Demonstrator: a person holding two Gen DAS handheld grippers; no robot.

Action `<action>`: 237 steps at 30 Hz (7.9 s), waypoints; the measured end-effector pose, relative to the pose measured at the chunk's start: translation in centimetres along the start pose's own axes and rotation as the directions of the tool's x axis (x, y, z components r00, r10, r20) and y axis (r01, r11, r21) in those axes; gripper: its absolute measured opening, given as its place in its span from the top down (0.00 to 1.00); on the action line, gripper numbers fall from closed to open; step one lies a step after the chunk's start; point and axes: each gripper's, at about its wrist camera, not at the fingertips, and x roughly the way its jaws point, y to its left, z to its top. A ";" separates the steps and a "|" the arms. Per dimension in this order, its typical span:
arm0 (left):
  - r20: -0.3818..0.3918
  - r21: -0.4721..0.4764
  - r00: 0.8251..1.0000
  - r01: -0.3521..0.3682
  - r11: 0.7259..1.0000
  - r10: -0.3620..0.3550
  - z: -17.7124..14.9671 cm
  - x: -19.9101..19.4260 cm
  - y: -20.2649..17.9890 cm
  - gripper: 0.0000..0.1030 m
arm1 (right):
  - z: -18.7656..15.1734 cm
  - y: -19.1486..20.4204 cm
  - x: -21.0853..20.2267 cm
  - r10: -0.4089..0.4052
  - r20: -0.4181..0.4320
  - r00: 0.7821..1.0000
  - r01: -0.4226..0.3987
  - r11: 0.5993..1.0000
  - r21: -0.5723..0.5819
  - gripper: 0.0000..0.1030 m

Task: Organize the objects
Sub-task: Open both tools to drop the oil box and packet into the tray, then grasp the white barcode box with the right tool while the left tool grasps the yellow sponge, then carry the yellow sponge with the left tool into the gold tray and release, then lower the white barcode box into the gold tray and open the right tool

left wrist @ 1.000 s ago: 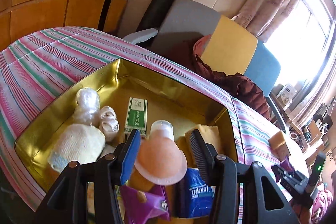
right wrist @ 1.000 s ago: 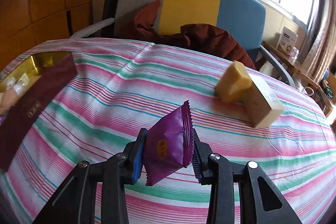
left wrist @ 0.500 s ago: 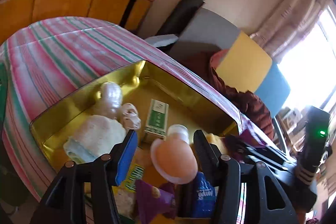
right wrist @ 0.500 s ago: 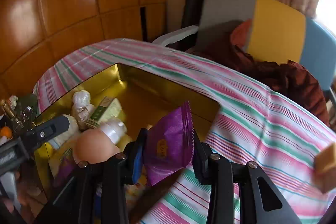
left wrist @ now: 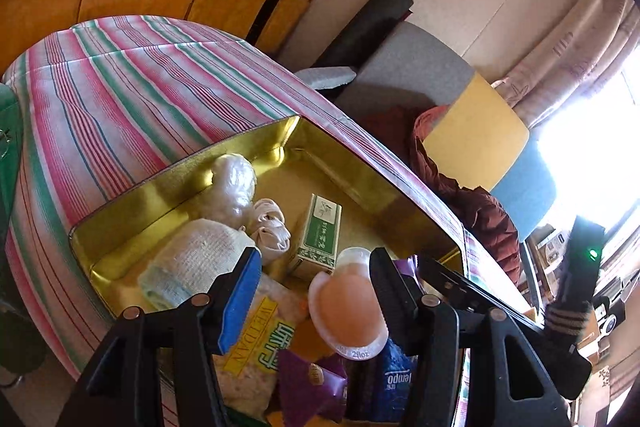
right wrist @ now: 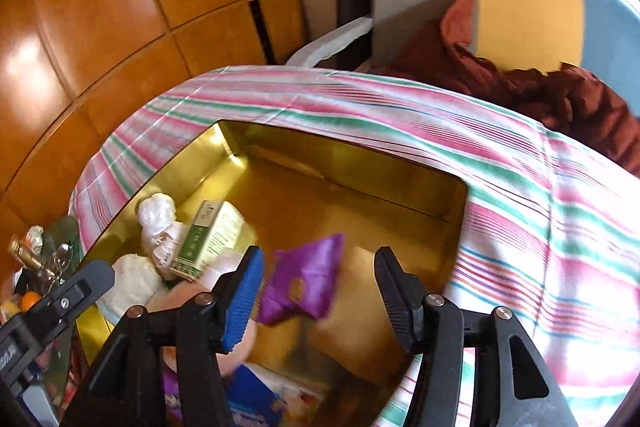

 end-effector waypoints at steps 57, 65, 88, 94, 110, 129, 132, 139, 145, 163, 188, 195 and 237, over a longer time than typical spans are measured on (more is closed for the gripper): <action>-0.478 0.559 0.864 0.437 0.704 -0.157 -16.5 2.0 -21.1 0.41 | -7.7 -36.0 -9.4 -0.443 -0.069 0.894 0.443 0.847 0.293 0.51; -0.531 0.536 0.832 0.477 0.696 -0.161 -17.1 5.2 -25.0 0.41 | -10.5 -33.9 -11.3 -0.467 -0.031 0.884 0.446 0.822 0.354 0.51; -0.398 0.717 0.917 0.324 0.618 -0.020 -18.4 19.7 -41.5 0.28 | -11.9 -35.4 -12.4 -0.530 -0.031 0.848 0.483 0.747 0.457 0.50; -0.382 0.707 0.924 0.313 0.635 -0.031 -18.6 21.4 -40.2 0.30 | -11.9 -35.4 -12.5 -0.528 -0.029 0.849 0.481 0.747 0.459 0.50; -0.353 0.637 0.929 0.326 0.698 -0.112 -16.9 18.5 -35.0 0.38 | -11.7 -35.0 -12.3 -0.553 -0.040 0.832 0.512 0.739 0.437 0.50; -0.303 0.547 0.941 0.301 0.781 -0.150 -15.5 11.3 -25.9 0.39 | -10.8 -30.2 -12.4 -0.506 0.083 0.858 0.472 0.843 0.259 0.51; -0.299 0.556 0.938 0.321 0.767 -0.176 -15.1 9.7 -25.6 0.39 | -10.9 -30.1 -12.3 -0.517 0.072 0.853 0.486 0.836 0.255 0.51; -0.267 0.501 0.940 0.323 0.803 -0.212 -11.6 6.8 -23.0 0.39 | -10.7 -28.7 -11.5 -0.535 0.064 0.843 0.518 0.837 0.178 0.51; -0.220 0.389 0.955 0.273 0.880 -0.199 -6.6 5.8 -18.7 0.39 | -10.6 -27.5 -11.1 -0.503 0.074 0.861 0.494 0.863 0.111 0.51; -0.130 0.172 0.987 -0.068 0.983 0.091 6.7 8.6 -5.5 0.39 | -11.0 -25.5 -10.9 -0.506 0.067 0.860 0.503 0.862 0.066 0.51; -0.113 0.081 0.980 -0.154 0.985 0.163 8.1 9.6 -1.0 0.23 | -11.3 -24.2 -10.2 -0.514 0.052 0.856 0.514 0.858 0.003 0.51; -0.074 0.025 0.991 -0.113 0.993 0.114 6.5 7.0 -0.8 0.23 | -11.4 -24.3 -10.2 -0.515 0.051 0.856 0.515 0.857 0.004 0.51; -0.086 0.230 0.991 0.121 0.966 -0.104 -0.9 -0.7 -4.0 0.25 | -0.6 -7.2 -8.8 -0.128 0.141 0.982 0.169 0.931 -0.324 0.51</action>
